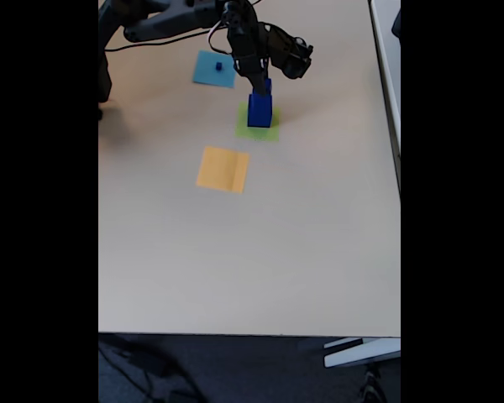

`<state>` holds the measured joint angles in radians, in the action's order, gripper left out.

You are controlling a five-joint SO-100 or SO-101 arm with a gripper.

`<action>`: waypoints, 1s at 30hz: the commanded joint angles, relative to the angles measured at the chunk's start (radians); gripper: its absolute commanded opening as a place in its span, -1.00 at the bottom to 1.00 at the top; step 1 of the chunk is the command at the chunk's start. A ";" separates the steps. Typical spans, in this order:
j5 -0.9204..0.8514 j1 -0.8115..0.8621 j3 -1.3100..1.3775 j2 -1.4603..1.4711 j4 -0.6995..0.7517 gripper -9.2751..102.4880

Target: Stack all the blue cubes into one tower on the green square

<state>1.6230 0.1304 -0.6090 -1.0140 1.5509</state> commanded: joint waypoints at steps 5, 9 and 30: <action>-0.017 -0.008 0.008 -0.011 -0.009 -0.80; -0.029 -0.009 0.008 -0.006 -0.011 -0.80; -0.038 -0.017 0.005 0.005 -0.014 -0.83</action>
<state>1.5938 0.1273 -0.6105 -0.9833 1.5493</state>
